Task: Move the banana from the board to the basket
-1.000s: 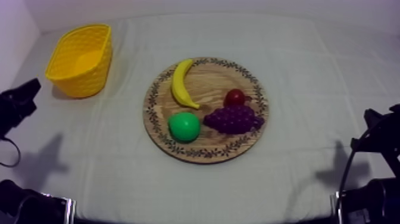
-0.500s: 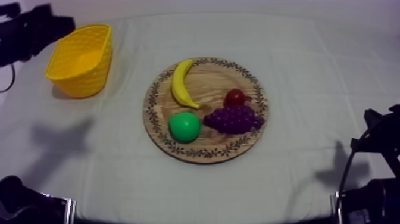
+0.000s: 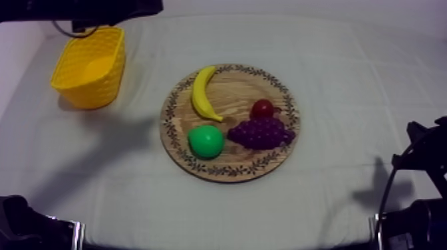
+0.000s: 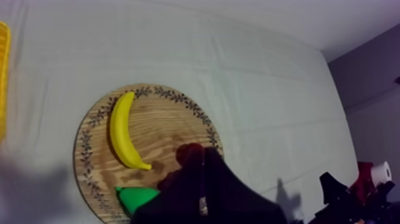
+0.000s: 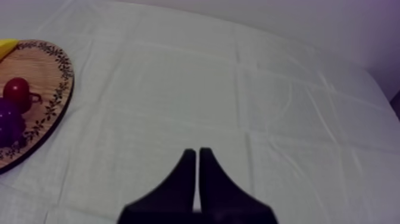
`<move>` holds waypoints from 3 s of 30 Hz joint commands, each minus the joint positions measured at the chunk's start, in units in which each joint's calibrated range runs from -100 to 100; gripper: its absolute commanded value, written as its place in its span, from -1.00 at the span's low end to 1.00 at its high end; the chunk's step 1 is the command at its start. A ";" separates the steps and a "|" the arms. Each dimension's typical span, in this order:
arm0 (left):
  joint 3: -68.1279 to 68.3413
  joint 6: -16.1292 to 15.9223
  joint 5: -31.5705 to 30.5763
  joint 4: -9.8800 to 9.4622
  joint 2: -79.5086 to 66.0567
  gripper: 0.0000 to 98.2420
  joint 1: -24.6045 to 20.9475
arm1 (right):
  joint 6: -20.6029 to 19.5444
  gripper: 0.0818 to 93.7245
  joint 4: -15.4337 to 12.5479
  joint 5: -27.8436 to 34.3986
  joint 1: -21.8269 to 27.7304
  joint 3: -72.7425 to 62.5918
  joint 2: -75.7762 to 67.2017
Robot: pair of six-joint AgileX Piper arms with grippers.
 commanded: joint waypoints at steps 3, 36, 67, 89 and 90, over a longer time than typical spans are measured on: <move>-1.36 0.94 0.04 1.33 5.27 -0.99 -0.40 | -0.02 -0.99 0.01 0.08 0.01 -0.03 -0.02; 7.54 -1.29 -4.26 8.11 13.99 0.33 -2.95 | -0.02 -0.99 0.01 0.08 0.01 -0.03 -0.02; -20.99 -2.94 20.09 10.55 47.78 0.34 -4.64 | -0.02 -0.99 0.01 0.08 0.01 -0.03 -0.02; -41.28 -4.66 37.33 9.42 67.15 -0.16 -4.88 | -0.02 -0.99 0.01 0.08 0.01 -0.03 -0.02; -41.72 -4.90 37.61 9.48 67.55 -0.20 -4.94 | -0.02 -0.99 0.01 0.08 0.01 -0.03 -0.02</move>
